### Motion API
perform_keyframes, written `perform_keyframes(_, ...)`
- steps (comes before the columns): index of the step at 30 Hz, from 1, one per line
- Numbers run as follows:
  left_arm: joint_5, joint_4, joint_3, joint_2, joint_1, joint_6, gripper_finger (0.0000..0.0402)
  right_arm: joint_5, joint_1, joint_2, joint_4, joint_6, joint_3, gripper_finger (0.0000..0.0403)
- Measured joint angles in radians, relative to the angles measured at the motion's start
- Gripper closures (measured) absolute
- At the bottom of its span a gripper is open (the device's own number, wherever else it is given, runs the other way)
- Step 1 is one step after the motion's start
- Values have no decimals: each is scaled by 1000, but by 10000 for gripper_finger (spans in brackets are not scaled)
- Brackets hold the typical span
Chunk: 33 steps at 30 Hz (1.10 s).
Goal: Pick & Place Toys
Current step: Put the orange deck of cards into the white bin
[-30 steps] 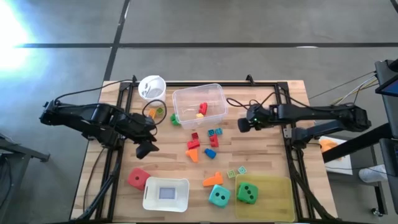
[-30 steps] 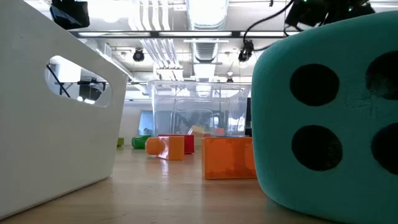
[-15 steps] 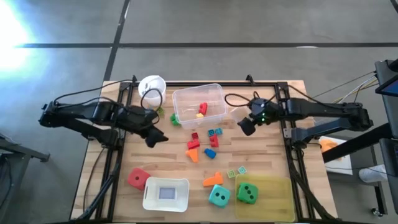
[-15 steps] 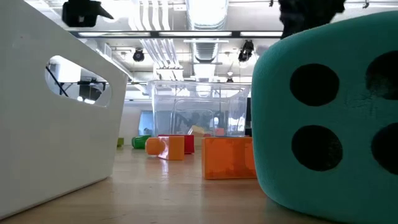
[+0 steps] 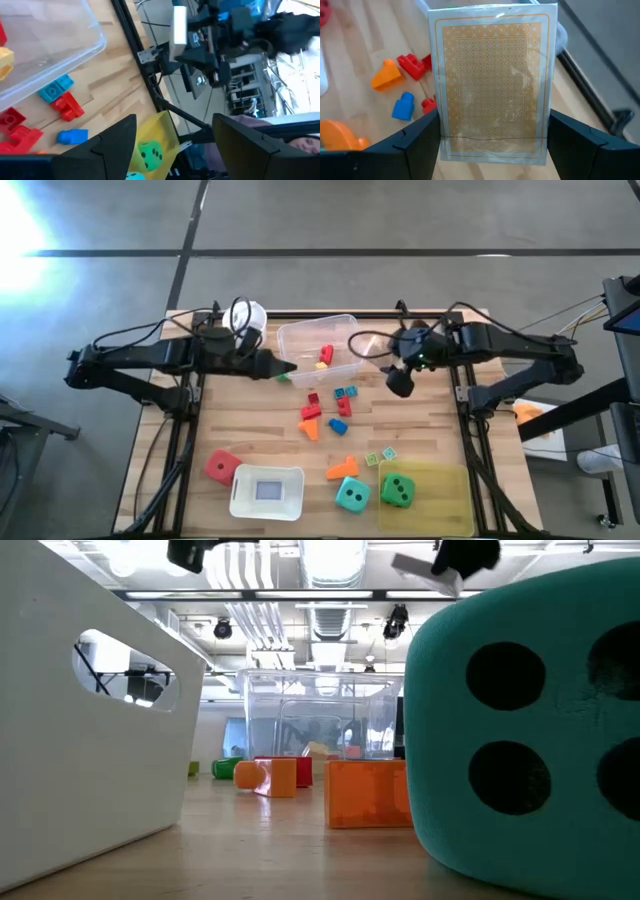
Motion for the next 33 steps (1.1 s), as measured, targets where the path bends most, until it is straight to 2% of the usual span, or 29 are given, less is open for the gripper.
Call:
perform_keyframes(11, 0, 107, 14, 63, 3, -44, 139, 27, 61, 229, -109, -150, 294, 112)
perform_keyframes(22, -37, 108, 147, 180, 5, 43, 139, 24, 83, 427, -180, -197, 569, 112)
perform_keyframes(33, -55, 122, 159, 242, 10, 39, 139, 22, 101, 503, -181, -227, 677, 112)
